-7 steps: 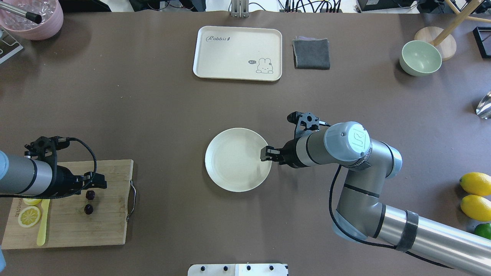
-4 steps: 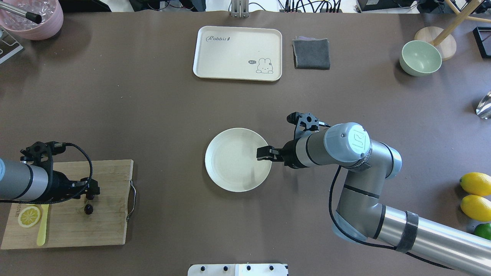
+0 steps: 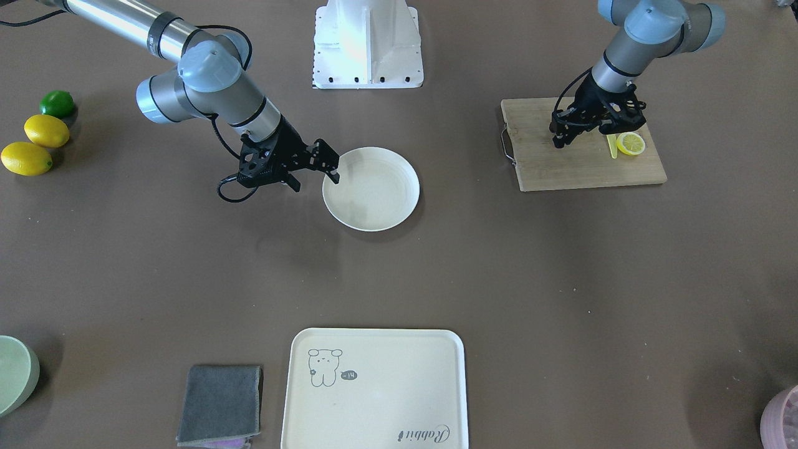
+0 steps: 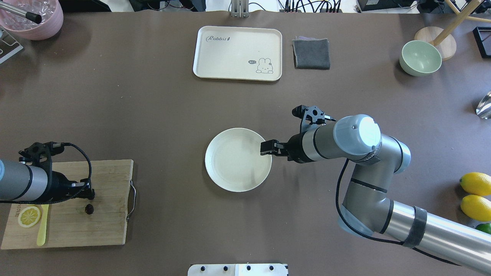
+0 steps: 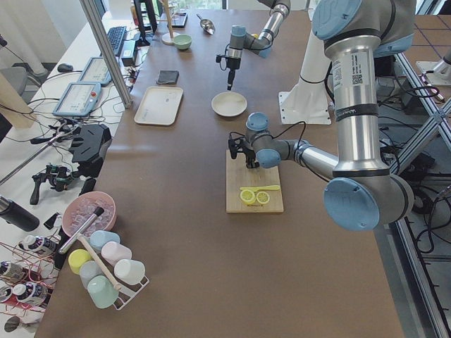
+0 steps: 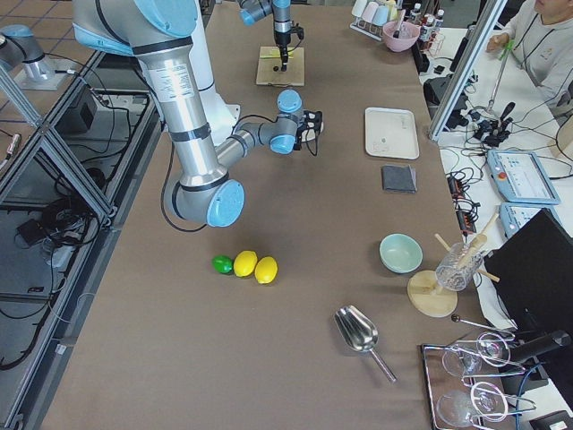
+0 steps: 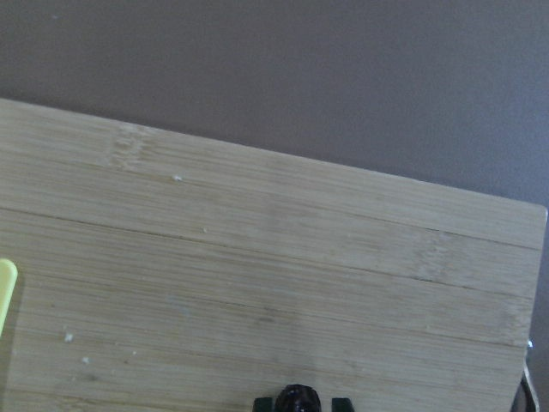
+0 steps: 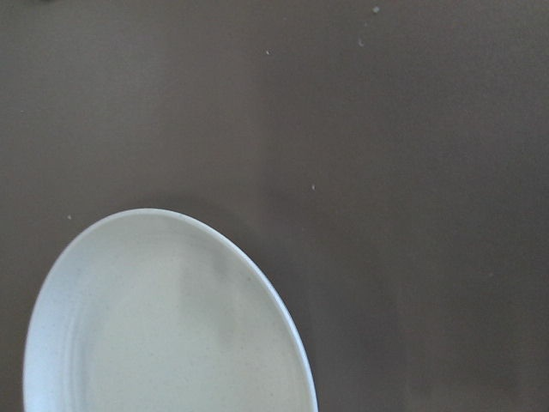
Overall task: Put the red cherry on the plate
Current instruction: 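Grasp the dark cherries with left gripper while right gripper releases plate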
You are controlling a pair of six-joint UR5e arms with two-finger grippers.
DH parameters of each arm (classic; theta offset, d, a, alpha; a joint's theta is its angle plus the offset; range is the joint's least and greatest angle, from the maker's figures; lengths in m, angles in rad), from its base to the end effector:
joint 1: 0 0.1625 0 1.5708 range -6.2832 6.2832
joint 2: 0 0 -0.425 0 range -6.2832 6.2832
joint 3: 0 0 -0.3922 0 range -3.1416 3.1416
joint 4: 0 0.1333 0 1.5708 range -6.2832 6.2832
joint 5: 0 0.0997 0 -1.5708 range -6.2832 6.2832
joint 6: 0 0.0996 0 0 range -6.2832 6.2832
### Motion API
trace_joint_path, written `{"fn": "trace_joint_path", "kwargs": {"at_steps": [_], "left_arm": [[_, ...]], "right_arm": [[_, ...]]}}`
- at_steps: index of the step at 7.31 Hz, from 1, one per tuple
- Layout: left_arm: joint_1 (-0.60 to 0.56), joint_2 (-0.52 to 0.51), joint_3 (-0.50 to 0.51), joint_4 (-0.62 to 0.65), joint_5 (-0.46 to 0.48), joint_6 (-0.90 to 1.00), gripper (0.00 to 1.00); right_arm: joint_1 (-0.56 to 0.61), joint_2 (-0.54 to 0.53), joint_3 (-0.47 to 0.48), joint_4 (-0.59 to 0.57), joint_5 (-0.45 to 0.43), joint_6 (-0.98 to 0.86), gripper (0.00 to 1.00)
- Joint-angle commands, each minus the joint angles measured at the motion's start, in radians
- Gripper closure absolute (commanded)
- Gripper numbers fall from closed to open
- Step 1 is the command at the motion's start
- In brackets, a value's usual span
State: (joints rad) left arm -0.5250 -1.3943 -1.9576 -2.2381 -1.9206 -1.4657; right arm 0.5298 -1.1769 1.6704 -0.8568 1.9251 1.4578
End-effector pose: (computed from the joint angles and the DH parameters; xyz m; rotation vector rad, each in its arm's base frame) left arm 0.3350 -0.3087 0.4821 -0.0418 0.9283 -0.2359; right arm -0.4948 -0.4042 0.3092 0.0830 -1.2295 0.1489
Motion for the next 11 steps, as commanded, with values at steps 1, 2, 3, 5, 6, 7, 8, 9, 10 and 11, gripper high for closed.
{"fn": "trace_joint_path", "kwargs": {"at_steps": [1, 2, 3, 5, 6, 7, 8, 9, 10, 11], "left_arm": [[-0.001, 0.000, 0.002, 0.000, 0.000, -0.001, 0.86], [-0.001, 0.000, -0.003, 0.000, 0.000, -0.001, 0.93], [-0.007, 0.000, -0.021, 0.000, 0.000, -0.001, 1.00], [-0.015, -0.049, -0.062, 0.002, -0.008, -0.002, 1.00], [-0.016, -0.102, -0.069, 0.018, -0.008, -0.010, 1.00], [-0.020, -0.188, -0.070, 0.085, -0.008, -0.013, 1.00], [-0.023, -0.316, -0.067, 0.209, -0.008, -0.036, 1.00], [-0.018, -0.453, -0.054, 0.333, -0.005, -0.079, 1.00], [-0.015, -0.606, 0.024, 0.410, 0.000, -0.117, 1.00], [-0.001, -0.711, 0.127, 0.426, 0.043, -0.148, 1.00]], "right_arm": [[0.211, -0.068, 0.090, -0.010, 0.265, -0.005, 0.00], [0.316, -0.088, 0.091, -0.010, 0.393, -0.023, 0.00], [0.370, -0.130, 0.091, -0.010, 0.443, -0.090, 0.00], [0.424, -0.238, 0.089, -0.007, 0.471, -0.235, 0.00], [0.468, -0.278, 0.091, -0.005, 0.512, -0.278, 0.00], [0.510, -0.327, 0.092, -0.001, 0.538, -0.334, 0.00], [0.550, -0.380, 0.092, 0.001, 0.566, -0.397, 0.00], [0.581, -0.436, 0.094, 0.002, 0.574, -0.468, 0.00], [0.604, -0.475, 0.097, 0.002, 0.577, -0.532, 0.00], [0.616, -0.506, 0.095, 0.002, 0.577, -0.572, 0.00]]}}
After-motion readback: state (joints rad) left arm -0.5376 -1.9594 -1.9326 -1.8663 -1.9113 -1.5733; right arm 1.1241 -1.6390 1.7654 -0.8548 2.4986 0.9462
